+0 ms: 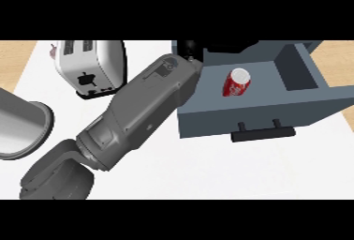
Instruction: Pick up the can, place it into the drawer and close the drawer
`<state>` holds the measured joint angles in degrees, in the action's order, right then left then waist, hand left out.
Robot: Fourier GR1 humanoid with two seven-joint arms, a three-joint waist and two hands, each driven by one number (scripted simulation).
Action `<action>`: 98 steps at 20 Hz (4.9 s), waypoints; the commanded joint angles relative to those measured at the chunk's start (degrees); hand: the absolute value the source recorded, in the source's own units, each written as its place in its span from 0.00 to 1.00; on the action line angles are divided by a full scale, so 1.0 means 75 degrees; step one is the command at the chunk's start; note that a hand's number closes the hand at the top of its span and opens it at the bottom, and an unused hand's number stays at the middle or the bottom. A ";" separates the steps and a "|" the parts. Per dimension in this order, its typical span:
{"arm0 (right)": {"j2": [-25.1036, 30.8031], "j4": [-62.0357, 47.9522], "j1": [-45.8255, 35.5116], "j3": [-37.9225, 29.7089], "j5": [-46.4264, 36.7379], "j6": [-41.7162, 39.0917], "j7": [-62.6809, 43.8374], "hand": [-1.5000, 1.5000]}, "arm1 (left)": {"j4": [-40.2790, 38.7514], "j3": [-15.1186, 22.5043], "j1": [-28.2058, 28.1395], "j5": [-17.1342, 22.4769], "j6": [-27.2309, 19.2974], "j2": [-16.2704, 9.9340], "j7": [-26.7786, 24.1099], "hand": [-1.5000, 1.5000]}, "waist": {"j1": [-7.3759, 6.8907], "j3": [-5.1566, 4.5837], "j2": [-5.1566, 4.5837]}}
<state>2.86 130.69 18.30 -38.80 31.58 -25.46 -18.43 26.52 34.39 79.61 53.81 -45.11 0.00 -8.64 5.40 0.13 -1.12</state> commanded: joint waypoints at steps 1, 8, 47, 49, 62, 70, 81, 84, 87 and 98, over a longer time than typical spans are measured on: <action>0.0109 -0.0062 -0.0492 0.0205 -0.0320 0.0327 -0.0188 0.00 | -0.0085 0.0154 -0.0004 0.0230 0.0113 0.0000 -0.0208 0.00 | -0.0090 -0.0006 -0.0028; 0.0648 0.0887 -0.0564 -0.0158 -0.1522 -0.0284 0.0666 0.00 | 0.0381 0.0286 -0.0216 0.0616 -0.0082 0.0000 -0.0604 0.00 | -0.0091 -0.0011 -0.0014; 0.0845 -0.5920 -0.6228 0.5567 -1.2559 0.2475 0.2975 0.00 | 0.1452 0.0027 -0.0575 0.0185 -0.0229 -0.0949 -0.0028 0.00 | -0.1066 -0.0022 0.0131; 0.0771 -0.6864 -0.6264 0.5531 -1.2930 0.3219 0.3170 0.00 | 0.1730 -0.0020 -0.0526 0.0150 -0.0332 -0.1135 0.0193 0.00 | -0.1083 -0.0016 0.0129; 0.0704 -1.1176 -0.7995 0.4794 -1.3730 0.5854 0.3446 0.00 | 0.3348 0.0098 -0.1390 -0.0518 -0.0640 -0.2271 0.1148 0.00 | -0.1044 -0.0009 0.0111; 0.0566 -1.3100 -0.9066 0.4406 -1.4062 0.7302 0.3346 0.00 | 0.3914 -0.0171 -0.1857 -0.0608 -0.0297 -0.2799 0.1252 0.00 | -0.1171 -0.0007 0.0022; 0.1169 -1.4874 -1.0243 0.3761 -1.4079 0.8539 0.3548 0.00 | 0.4761 -0.0215 -0.1928 -0.0829 -0.0264 -0.3412 0.1938 0.00 | -0.1396 0.0003 -0.0063; 0.1310 -1.5069 -1.0707 0.3604 -1.3952 0.8474 0.3622 0.00 | 0.5059 -0.0291 -0.2028 -0.0836 -0.0074 -0.3796 0.2139 0.00 | -0.1471 -0.0001 -0.0042; 0.1260 -1.5321 -1.1072 0.3715 -1.4250 0.8685 0.3185 0.00 | 0.5266 -0.0190 -0.2046 -0.0880 -0.0330 -0.3479 0.2228 0.00 | -0.1557 -0.0001 -0.0092; 0.1379 -1.5916 -1.1936 0.3362 -1.3886 0.7718 0.3790 0.00 | 0.5607 -0.0144 -0.2168 -0.1156 -0.0675 -0.3445 0.2342 0.00 | -0.1627 0.0010 -0.0134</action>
<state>13.74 11.09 -66.24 -11.63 -74.83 34.32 8.25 67.60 32.90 63.54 45.92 -48.68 -26.58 8.62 -5.73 0.57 -2.40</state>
